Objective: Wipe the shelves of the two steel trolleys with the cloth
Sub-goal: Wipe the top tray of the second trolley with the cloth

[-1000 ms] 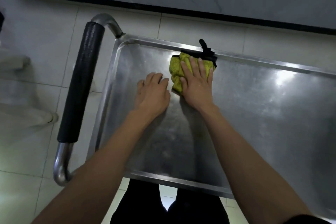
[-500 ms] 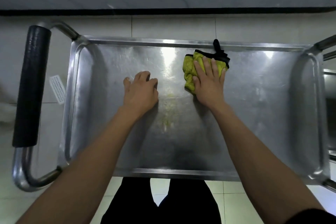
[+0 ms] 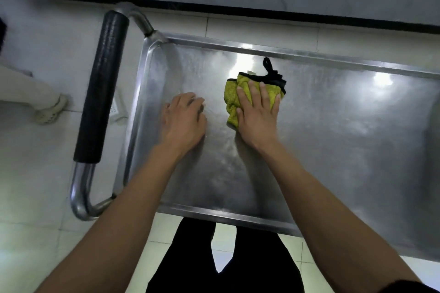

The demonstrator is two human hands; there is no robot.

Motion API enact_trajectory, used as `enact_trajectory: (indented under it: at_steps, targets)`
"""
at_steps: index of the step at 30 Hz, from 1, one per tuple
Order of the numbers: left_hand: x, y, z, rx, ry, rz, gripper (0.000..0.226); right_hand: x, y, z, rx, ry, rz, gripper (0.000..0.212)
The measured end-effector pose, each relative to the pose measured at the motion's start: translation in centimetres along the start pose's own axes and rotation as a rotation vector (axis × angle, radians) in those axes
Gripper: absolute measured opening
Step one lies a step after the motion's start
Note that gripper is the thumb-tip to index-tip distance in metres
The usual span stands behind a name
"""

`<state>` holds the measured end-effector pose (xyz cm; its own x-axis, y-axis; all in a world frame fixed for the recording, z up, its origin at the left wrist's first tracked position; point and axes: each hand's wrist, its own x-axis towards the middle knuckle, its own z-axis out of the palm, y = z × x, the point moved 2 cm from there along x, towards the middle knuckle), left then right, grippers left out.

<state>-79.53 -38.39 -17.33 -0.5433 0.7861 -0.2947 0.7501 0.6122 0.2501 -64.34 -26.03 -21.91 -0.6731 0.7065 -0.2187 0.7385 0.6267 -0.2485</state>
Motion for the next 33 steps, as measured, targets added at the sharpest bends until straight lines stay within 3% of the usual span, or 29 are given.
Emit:
enact_trajectory:
  at_steps: [7, 14, 21, 26, 33]
  targets:
    - [-3.8, -8.6, -1.6, -0.024, 0.106, -0.153, 0.035, 1.8, -12.3, 3.3, -0.045, -0.014, -0.2, 0.056]
    - [-6.3, -14.3, -1.7, -0.093, 0.11, -0.241, 0.04, 3.2, -20.6, 5.3, -0.054, -0.079, -0.323, 0.055]
    - [-8.4, -18.3, -2.2, -0.091, 0.159, -0.377, 0.046, 3.4, -27.0, 6.7, -0.063, -0.119, -0.41, 0.079]
    - [-9.1, -21.3, -1.9, -0.074, 0.071, -0.422, 0.051, 3.5, -29.1, 7.2, -0.03, -0.125, -0.424, 0.058]
    - [-8.7, -21.7, -3.0, -0.173, 0.077, -0.465, 0.061, 2.9, -26.2, 6.7, 0.021, -0.121, -0.382, 0.058]
